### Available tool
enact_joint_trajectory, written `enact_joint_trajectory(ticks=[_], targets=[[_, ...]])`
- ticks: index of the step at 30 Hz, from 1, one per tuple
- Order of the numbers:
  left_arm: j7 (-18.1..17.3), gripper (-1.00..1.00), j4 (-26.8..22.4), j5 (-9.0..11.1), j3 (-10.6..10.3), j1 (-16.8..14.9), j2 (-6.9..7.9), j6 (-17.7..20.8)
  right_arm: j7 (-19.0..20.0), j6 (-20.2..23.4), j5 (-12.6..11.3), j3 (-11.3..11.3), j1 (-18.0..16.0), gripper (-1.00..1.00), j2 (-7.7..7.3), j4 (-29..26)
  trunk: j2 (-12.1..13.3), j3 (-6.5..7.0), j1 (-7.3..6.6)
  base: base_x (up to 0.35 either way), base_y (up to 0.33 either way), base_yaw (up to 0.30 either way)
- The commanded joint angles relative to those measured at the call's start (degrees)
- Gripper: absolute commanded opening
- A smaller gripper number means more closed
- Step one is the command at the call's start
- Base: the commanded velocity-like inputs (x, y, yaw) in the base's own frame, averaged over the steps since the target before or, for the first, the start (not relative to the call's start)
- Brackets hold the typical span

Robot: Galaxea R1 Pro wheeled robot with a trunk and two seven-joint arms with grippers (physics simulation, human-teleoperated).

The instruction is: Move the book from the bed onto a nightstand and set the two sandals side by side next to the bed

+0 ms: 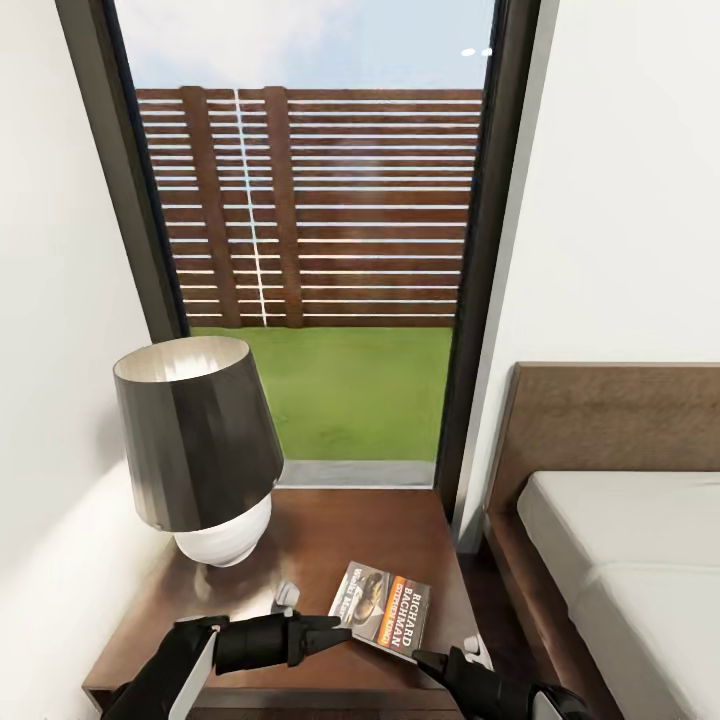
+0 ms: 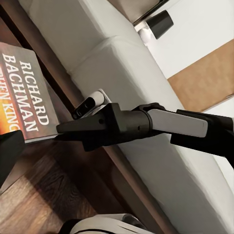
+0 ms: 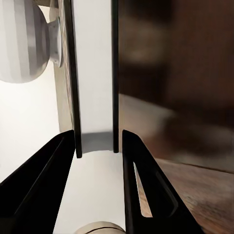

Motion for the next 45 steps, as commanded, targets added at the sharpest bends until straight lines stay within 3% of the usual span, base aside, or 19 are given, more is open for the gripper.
enact_joint_trajectory(ticks=[1, 45], targets=[[0.05, 1.00, 0.00, 0.51, -0.24, -0.03, 0.05, 0.60, 0.08, 0.38, -0.18, -0.19, -0.03, -1.00, 0.01, 0.01, -0.02, -0.06, -0.01, 0.000, 0.000, 0.000], [0.05, 1.00, 0.02, 0.51, -0.24, -0.03, 0.05, 0.60, 0.10, 0.38, -0.18, -0.18, -0.03, -1.00, 0.01, 0.01, -0.02, -0.06, -0.01, 0.045, 0.013, 0.000]])
